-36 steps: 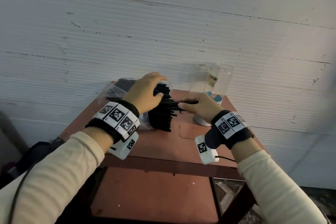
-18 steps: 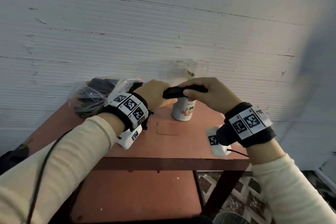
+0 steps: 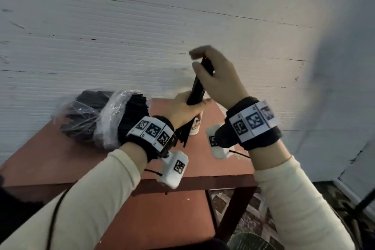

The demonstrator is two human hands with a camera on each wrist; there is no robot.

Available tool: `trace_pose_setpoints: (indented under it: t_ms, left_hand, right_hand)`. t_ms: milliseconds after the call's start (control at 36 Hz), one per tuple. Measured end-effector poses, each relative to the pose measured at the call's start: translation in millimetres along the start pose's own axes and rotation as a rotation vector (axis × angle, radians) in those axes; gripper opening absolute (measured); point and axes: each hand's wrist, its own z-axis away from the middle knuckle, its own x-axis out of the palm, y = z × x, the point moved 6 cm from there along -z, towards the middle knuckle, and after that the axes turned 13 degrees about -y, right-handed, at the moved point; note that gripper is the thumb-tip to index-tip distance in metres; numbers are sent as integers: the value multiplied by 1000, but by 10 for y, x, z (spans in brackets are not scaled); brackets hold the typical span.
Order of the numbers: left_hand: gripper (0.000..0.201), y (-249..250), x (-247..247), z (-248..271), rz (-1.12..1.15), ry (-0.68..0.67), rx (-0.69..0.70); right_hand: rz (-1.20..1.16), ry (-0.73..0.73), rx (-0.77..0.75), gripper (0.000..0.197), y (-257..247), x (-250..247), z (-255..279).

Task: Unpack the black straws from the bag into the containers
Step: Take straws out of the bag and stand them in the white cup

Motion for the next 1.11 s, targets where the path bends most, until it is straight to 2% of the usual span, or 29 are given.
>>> trace_pose_setpoints:
  t_ms: [83, 139, 306, 361, 417, 444, 528, 583, 639, 722, 805, 861, 917, 972, 1000, 1055, 1111]
  left_hand:
    - [15, -265, 88, 47, 44, -48, -106]
    - [18, -431, 100, 68, 29, -78, -197]
    - [45, -553, 78, 104, 28, -71, -267]
    - [39, -550, 71, 109, 12, -70, -286]
    - [19, -536, 62, 119, -11, -72, -282]
    - [16, -502, 56, 134, -34, -74, -266]
    - [22, -444, 20, 163, -76, -51, -200]
    - [33, -438, -14, 172, -51, -40, -169]
    - [35, -427, -64, 191, -26, -45, -155]
    - [35, -354, -87, 203, -91, -143, -88]
    - [39, -242, -47, 241, -156, -309, -55]
    - [25, -183, 13, 284, -206, -429, -59]
    - [15, -129, 52, 297, -236, -480, -69]
    - [21, -111, 76, 266, -233, -476, -65]
    - [25, -102, 92, 245, -220, -466, -60]
    - [30, -98, 115, 169, -213, -434, -45]
    - [41, -69, 91, 92, -219, -338, -34]
  right_hand:
    - [130, -183, 112, 22, 205, 291, 61]
    - [187, -260, 131, 19, 294, 430, 107]
    - [172, -179, 73, 22, 267, 471, 141]
    - [170, -190, 68, 22, 256, 491, 139]
    - [169, -199, 58, 23, 243, 496, 132]
    - [160, -191, 52, 24, 236, 486, 127]
    - [123, -148, 40, 38, 205, 425, 137]
    - [96, -123, 64, 57, 229, 376, 174]
    - [50, -108, 122, 76, 273, 326, 227]
    - [-7, -174, 230, 94, 334, 291, 293]
    - [-126, -327, 289, 82, 389, 360, 344]
    - [-238, -414, 262, 72, 357, 431, 380]
    - [-291, -470, 222, 45, 331, 503, 387]
    - [-282, -437, 202, 19, 319, 510, 374]
    - [-269, -400, 189, 12, 319, 489, 362]
    - [-224, -326, 178, 12, 341, 429, 324]
    - [-229, -240, 183, 12, 385, 318, 257]
